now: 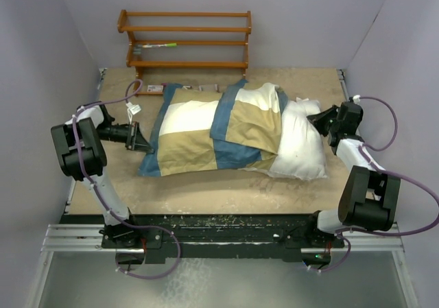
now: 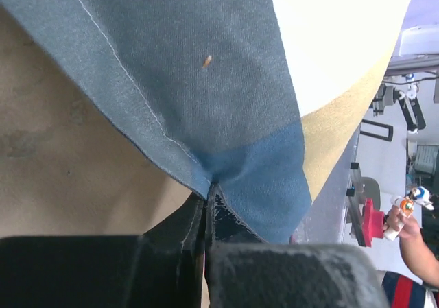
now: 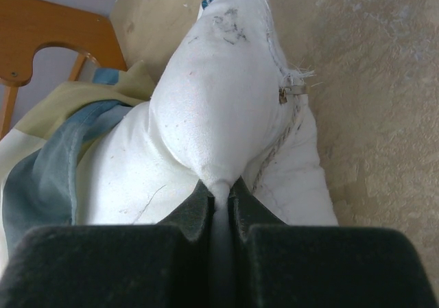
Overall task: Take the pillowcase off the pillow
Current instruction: Remove the pillow from the pillowcase.
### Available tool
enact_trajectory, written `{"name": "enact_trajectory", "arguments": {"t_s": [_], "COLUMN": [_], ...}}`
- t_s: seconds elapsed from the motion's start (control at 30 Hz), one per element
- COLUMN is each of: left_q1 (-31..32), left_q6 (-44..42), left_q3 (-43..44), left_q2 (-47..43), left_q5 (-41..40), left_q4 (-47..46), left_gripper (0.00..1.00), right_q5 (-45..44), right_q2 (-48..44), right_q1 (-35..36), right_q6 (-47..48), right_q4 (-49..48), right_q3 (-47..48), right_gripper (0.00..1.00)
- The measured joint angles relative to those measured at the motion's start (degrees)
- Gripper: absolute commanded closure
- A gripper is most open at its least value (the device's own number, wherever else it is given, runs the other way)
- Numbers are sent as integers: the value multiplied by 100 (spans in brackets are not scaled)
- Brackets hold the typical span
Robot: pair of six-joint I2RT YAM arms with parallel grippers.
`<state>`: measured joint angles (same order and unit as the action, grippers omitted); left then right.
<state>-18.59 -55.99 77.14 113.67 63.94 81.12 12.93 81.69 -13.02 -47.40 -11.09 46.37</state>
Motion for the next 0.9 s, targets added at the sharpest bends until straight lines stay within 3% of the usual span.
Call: {"name": "enact_trajectory", "arguments": {"t_s": [0.2,0.33,0.47,0.63,0.9], "left_q1": [-98,-258,-601,-1040,-1121], "left_q6": [374,1014,1495,1810,1818], "left_q3": [-2,-2,59,103,-846], "left_q2": [-205,-898,-1585,-1759,-2500], "left_q5": [-330,-970,-1539,-1969,-2723], "left_q4": [-339,-1049,-1733,-2260,-3311], "left_gripper": [100,100,100,100,100], "right_q5": [0,0,70,337,356], "right_q2": [-13,-68,-83,-83,-264], "right_q1": [0,24,125,280,295], "right_q6": [-17,-44,-168,-332,-413], "right_q4": [9,164,260,407,522], "right_q3": [2,55,66,70,79], "right_gripper": [100,100,100,100,100]}}
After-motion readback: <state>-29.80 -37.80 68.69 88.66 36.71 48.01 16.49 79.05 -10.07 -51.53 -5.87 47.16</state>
